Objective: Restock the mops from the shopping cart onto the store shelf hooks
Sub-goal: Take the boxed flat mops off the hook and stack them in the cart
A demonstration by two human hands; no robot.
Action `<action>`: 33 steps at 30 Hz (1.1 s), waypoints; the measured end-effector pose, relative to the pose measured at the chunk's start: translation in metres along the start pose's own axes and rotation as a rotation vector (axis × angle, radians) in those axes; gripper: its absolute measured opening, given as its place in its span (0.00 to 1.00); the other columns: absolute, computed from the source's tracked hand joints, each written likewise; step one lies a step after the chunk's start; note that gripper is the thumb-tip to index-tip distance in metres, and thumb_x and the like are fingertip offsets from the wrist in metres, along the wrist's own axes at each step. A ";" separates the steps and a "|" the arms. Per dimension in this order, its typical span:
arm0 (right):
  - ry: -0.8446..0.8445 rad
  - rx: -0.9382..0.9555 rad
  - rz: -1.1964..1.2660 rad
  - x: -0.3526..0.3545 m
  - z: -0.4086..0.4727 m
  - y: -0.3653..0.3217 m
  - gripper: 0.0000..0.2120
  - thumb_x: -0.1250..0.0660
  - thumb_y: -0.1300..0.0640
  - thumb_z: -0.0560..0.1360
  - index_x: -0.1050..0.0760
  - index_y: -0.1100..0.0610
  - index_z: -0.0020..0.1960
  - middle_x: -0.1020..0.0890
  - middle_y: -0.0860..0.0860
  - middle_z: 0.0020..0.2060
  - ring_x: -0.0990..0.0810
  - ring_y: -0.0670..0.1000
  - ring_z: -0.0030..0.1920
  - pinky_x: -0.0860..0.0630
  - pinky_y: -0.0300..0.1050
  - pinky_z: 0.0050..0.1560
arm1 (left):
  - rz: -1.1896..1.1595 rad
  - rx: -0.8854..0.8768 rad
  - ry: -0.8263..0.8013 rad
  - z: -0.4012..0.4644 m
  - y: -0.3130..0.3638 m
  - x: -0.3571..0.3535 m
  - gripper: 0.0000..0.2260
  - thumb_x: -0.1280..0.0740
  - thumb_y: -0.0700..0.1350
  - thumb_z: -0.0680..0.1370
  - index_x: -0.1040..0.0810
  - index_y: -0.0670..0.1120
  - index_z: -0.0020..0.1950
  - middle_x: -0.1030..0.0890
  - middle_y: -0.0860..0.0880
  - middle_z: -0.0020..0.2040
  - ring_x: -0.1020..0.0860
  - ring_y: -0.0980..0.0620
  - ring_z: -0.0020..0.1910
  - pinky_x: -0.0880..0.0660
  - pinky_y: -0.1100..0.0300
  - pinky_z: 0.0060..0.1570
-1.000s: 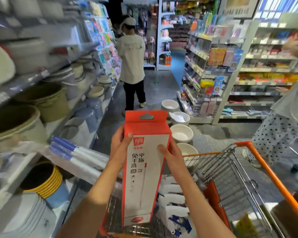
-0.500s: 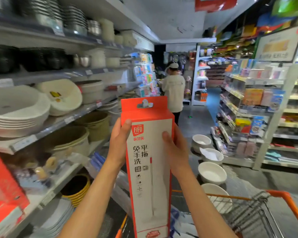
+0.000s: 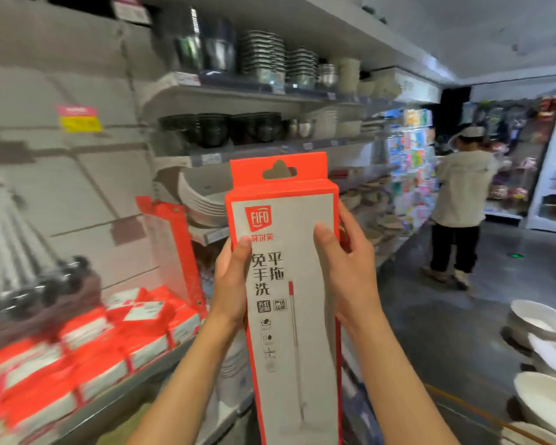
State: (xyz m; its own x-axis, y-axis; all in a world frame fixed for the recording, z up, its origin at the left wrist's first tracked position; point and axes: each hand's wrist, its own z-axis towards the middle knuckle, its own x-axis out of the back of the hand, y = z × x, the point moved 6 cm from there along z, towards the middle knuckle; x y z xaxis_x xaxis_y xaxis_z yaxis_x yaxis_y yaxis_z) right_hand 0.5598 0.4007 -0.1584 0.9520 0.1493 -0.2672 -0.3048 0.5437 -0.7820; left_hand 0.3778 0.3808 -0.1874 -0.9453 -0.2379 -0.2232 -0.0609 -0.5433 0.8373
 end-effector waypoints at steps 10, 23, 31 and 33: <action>-0.286 -0.141 0.236 -0.154 -0.058 -0.001 0.23 0.32 0.57 0.79 0.29 0.51 0.73 0.17 0.50 0.60 0.17 0.50 0.59 0.18 0.47 0.54 | 0.156 0.003 0.296 -0.059 0.086 0.149 0.33 0.36 0.67 0.73 0.22 0.42 0.64 0.15 0.41 0.55 0.17 0.38 0.56 0.23 0.37 0.60; -0.508 -0.226 0.420 -0.370 -0.197 -0.036 0.22 0.32 0.60 0.79 0.28 0.55 0.73 0.15 0.48 0.58 0.17 0.47 0.59 0.19 0.42 0.55 | 0.326 -0.031 0.567 -0.178 0.212 0.353 0.36 0.36 0.71 0.70 0.23 0.46 0.67 0.15 0.44 0.56 0.16 0.42 0.56 0.24 0.37 0.61; -0.587 -0.295 0.480 -0.484 -0.292 -0.053 0.23 0.30 0.56 0.78 0.28 0.52 0.73 0.17 0.52 0.61 0.18 0.53 0.61 0.23 0.59 0.64 | 0.450 -0.066 0.618 -0.248 0.287 0.460 0.30 0.38 0.66 0.78 0.29 0.46 0.70 0.14 0.46 0.51 0.14 0.45 0.47 0.17 0.55 0.44; -0.603 -0.314 0.495 -0.505 -0.311 -0.054 0.23 0.30 0.57 0.79 0.27 0.52 0.72 0.17 0.53 0.60 0.18 0.54 0.61 0.22 0.61 0.63 | 0.449 -0.072 0.630 -0.261 0.300 0.479 0.27 0.39 0.62 0.78 0.29 0.46 0.71 0.14 0.47 0.51 0.14 0.46 0.46 0.17 0.56 0.43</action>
State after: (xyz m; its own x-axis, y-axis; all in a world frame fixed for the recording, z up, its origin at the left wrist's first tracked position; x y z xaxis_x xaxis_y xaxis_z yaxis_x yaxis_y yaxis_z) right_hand 0.0867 0.0386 -0.1562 0.5311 0.7745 -0.3435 -0.5997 0.0572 -0.7982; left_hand -0.0097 -0.1062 -0.1729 -0.5124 -0.8489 -0.1296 0.3262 -0.3320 0.8851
